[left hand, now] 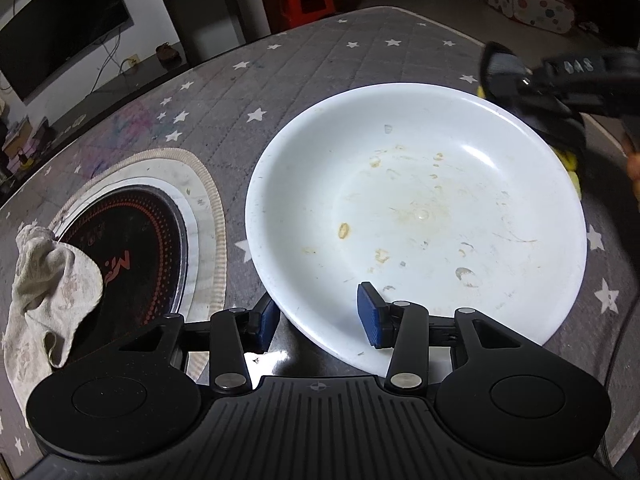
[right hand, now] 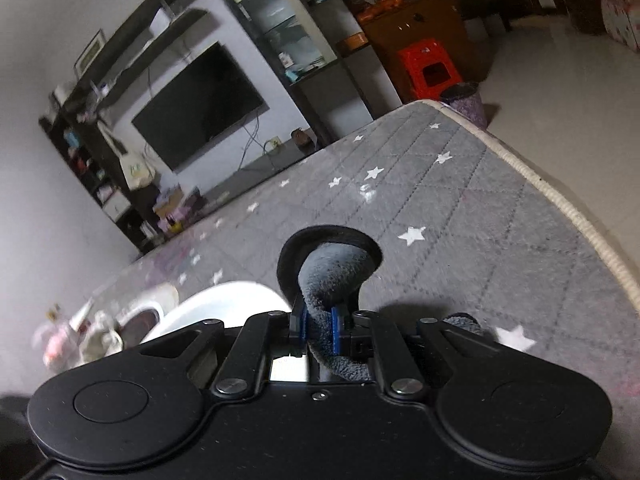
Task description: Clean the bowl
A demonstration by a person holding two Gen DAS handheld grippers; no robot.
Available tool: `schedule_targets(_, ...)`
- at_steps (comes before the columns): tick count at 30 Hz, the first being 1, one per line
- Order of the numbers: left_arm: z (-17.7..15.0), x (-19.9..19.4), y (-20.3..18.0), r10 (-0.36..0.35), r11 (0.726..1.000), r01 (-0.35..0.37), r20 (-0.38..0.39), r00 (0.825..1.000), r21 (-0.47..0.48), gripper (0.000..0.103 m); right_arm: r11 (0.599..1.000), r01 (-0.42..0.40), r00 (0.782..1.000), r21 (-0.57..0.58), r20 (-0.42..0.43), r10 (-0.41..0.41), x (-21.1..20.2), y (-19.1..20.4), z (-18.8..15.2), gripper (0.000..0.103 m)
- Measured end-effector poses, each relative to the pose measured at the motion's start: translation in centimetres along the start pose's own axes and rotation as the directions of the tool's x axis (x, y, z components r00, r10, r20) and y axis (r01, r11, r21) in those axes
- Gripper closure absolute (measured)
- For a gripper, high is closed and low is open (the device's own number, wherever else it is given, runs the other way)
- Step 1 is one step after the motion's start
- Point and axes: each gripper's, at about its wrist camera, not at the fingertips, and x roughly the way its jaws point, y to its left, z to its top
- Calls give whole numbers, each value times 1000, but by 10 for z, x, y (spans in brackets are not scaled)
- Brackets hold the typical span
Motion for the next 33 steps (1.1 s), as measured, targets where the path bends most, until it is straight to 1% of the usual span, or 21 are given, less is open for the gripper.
schedule_targets(3,0,0,-1,4,1000,-4,3,1000,0,58,999,-3,1000,44,3,3,6,-3,5,91)
schedule_targets(9,1,3,2,-10,1000,10,0,1000,-10,58,998,29,999,48,-28,-27,10,-9,-1,91)
schedule_targets(11,2,4,2,-9,1000,9,0,1000,-9,58,998,27,999,58,-34,-25,4,-13,-6,91)
schedule_targets(17,3,3,0,-12,999,11,10,1000,37,58,994,1,1000,105,-26,2,-24,-20,-21,91)
schedule_targets(24,-1,0,3,-81,992,79,11,997,99,58,982,-29,999,185,-26,34,-45,-34,-28,92)
schedule_targets(28,6,7,5,-90,989,89,3,996,122,58,975,-29,999,220,-16,33,-40,-37,-22,92)
schedule_targets(31,11,12,5,-78,987,77,3,997,140,58,977,-21,1000,214,-15,25,-31,-35,-17,92)
schedule_targets(33,15,15,6,-76,989,77,-7,997,129,58,982,-12,1000,188,-17,15,-22,-30,-13,92)
